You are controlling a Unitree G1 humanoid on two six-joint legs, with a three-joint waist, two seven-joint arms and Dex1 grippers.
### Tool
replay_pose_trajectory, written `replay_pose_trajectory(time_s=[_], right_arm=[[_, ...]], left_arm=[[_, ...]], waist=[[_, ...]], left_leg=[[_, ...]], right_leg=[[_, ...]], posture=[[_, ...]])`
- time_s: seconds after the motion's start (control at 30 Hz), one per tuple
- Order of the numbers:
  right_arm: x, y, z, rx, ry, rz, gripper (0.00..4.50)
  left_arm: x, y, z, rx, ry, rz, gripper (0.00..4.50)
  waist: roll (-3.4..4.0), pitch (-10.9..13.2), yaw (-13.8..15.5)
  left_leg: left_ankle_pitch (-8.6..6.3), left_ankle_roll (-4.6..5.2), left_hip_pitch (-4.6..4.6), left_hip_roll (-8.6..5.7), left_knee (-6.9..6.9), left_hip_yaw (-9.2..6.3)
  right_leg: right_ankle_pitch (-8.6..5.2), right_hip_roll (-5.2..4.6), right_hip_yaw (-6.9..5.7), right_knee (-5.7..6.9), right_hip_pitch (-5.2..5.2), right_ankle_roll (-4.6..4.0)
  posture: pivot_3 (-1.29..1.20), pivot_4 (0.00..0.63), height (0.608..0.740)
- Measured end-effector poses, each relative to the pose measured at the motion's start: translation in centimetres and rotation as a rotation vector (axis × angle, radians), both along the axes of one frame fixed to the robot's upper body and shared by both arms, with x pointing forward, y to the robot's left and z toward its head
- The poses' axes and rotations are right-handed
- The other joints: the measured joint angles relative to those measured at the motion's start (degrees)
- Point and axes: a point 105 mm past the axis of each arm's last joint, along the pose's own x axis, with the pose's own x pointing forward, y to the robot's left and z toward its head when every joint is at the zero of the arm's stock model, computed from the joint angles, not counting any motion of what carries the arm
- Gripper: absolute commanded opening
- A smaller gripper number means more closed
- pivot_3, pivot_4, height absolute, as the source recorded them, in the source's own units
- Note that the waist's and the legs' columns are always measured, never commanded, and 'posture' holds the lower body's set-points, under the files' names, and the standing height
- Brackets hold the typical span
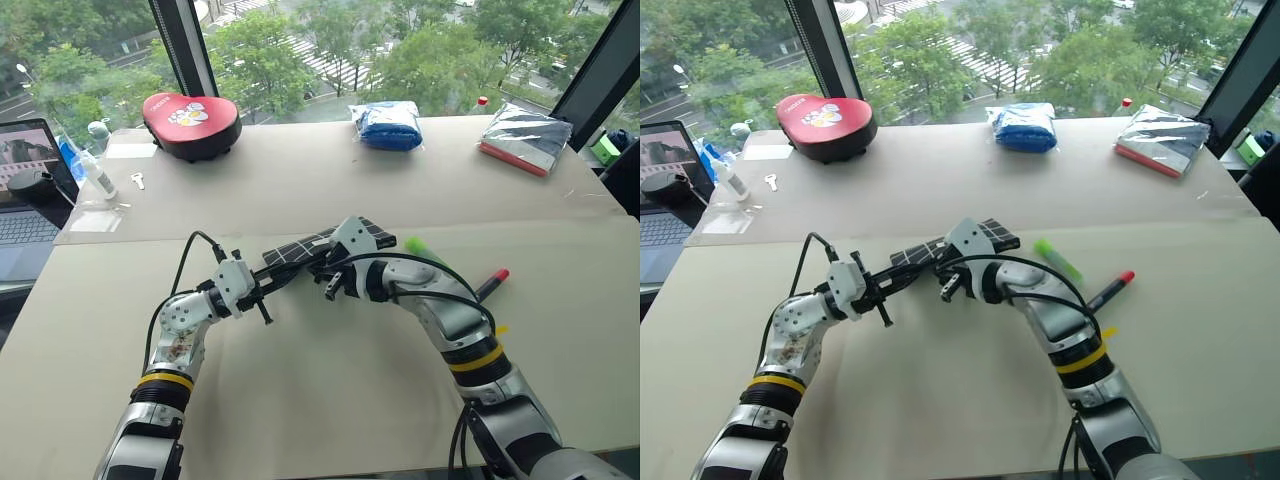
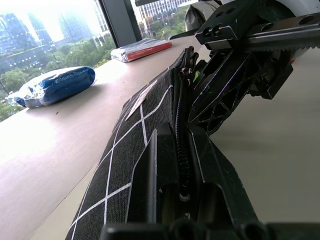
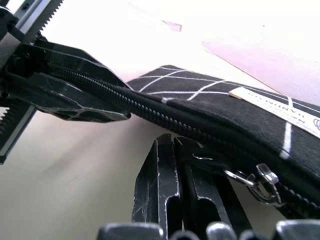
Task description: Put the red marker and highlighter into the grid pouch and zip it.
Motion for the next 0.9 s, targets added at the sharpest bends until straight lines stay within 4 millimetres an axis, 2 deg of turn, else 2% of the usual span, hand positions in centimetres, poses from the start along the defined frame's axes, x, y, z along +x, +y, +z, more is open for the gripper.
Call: replay_pose_trajectory(time_s=[0.1, 0.23, 0.33, 0.57, 0.7, 0.8, 0.9], right_arm=[[-0.2, 0.3, 0.4, 0.005, 0.007, 0.027, 0.05], [0.0, 0.5, -0.2, 0.01, 0.042, 0.031, 0.05], [-0.1, 0.5, -0.3, 0.011, 0.044, 0.039, 0.88], [0.2, -0.3, 0.0, 0.035, 0.049, 0.029, 3.34], [-1.2, -2.2, 1.8, 0.142, 0.092, 0.074, 3.34], [-4.3, -3.6, 3.7, 0.182, 0.061, 0.188, 3.34], [-7.3, -4.9, 3.2, 0.151, 0.073, 0.253, 3.34]], left_arm=[[0.1, -0.1, 0.2, -0.002, -0.005, -0.006, 0.0], [0.2, -0.1, 0.1, -0.001, 0.0, -0.006, 0.0], [0.3, -0.2, 0.1, -0.003, 0.001, -0.008, 0.0], [0.4, -0.4, 0.5, -0.012, -0.012, -0.011, 0.0], [0.4, -0.5, 0.5, -0.014, -0.011, -0.014, 0.0], [0.4, -0.6, 0.5, -0.015, -0.01, -0.015, 0.0], [0.3, -0.5, 0.3, -0.014, -0.004, -0.012, 0.0]], waist=[[0.0, 0.0, 0.0], [0.0, 0.0, 0.0], [0.0, 0.0, -0.1], [0.0, 0.0, 0.0], [0.0, 0.0, 0.2], [0.0, 0.0, 0.4], [0.0, 0.0, 0.5]], left_leg=[[0.0, 0.0, 0.0, 0.0, 0.0, -0.01], [0.0, 0.0, 0.0, -0.01, 0.01, -0.01], [0.0, 0.0, -0.01, -0.01, 0.01, -0.01], [0.0, 0.0, -0.01, -0.01, 0.02, -0.01], [0.0, 0.0, -0.12, -0.01, 0.03, -0.11], [-0.01, 0.02, -0.18, -0.03, 0.02, -0.21], [-0.02, 0.03, -0.22, -0.04, 0.03, -0.23]], right_leg=[[0.0, 0.0, -0.01, 0.01, 0.0, 0.0], [0.0, 0.0, 0.0, 0.03, 0.0, 0.0], [0.0, 0.0, 0.0, 0.03, -0.01, -0.01], [0.01, 0.0, 0.0, 0.03, 0.0, 0.0], [0.01, -0.01, -0.07, 0.02, -0.01, 0.0], [0.03, -0.01, -0.11, -0.01, -0.02, 0.02], [0.04, -0.02, -0.13, -0.03, -0.01, 0.03]], posture=[[0.0, 0.15, 0.74], [0.0, 0.15, 0.74], [0.0, 0.15, 0.74], [0.0, 0.15, 0.74], [0.0, 0.15, 0.74], [0.0, 0.15, 0.74], [0.0, 0.15, 0.74]])
